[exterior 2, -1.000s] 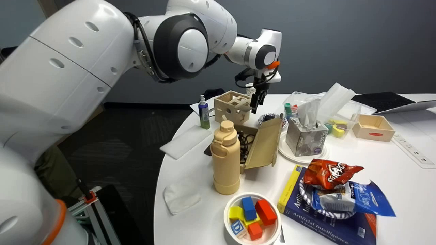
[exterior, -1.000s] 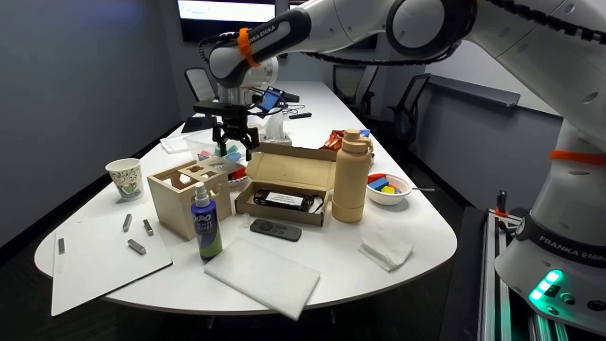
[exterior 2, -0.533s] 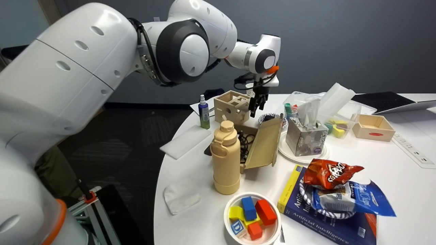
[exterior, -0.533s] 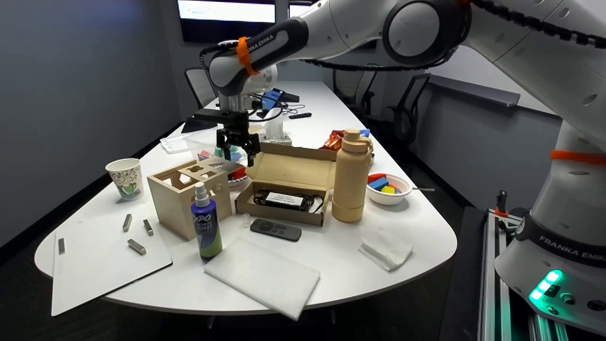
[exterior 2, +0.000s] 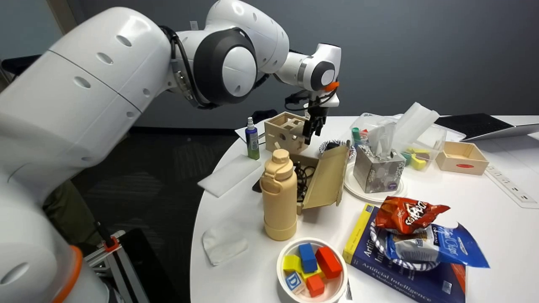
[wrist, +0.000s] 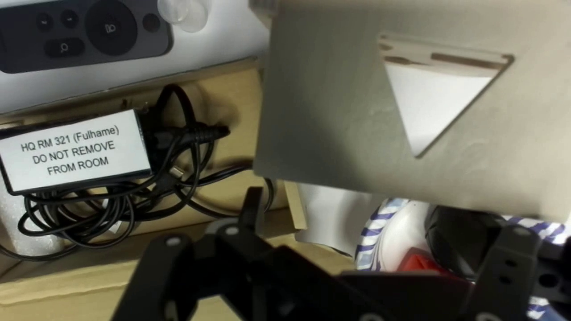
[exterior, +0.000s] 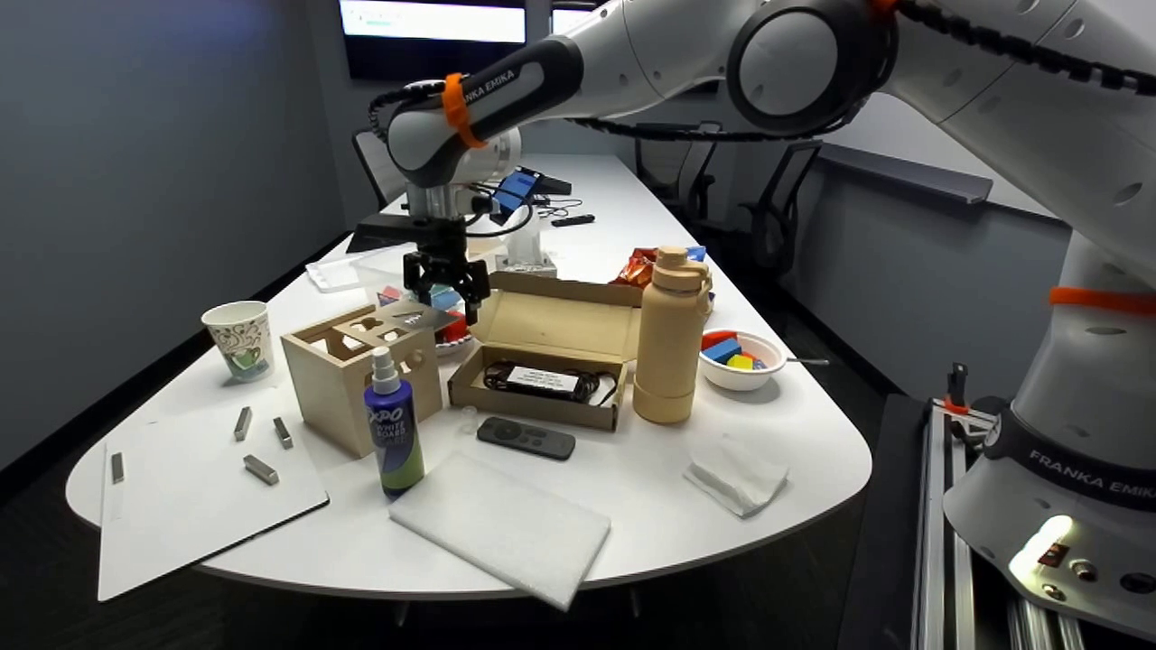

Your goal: Slide the lid on the wooden toy box to the left.

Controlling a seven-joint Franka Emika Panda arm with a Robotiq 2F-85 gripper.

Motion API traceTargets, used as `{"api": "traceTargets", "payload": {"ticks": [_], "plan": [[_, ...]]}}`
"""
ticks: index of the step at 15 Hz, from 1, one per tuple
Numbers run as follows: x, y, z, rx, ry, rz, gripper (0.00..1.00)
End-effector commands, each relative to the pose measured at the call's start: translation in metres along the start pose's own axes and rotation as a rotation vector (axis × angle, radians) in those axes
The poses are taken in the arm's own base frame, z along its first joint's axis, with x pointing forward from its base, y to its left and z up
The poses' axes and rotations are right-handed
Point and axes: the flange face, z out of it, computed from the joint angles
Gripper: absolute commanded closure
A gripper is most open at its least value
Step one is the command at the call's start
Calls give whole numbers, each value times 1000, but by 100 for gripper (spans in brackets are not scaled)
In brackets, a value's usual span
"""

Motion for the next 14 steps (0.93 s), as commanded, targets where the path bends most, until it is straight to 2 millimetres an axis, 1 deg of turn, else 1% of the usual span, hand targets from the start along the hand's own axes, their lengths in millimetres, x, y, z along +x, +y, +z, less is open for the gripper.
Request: {"api": "traceTargets", "payload": {"ticks": [1,14], "plan": [[-9,-9,-6,2,2,-20,0],[-36,-8,-5,-49,24,-80,0]]}}
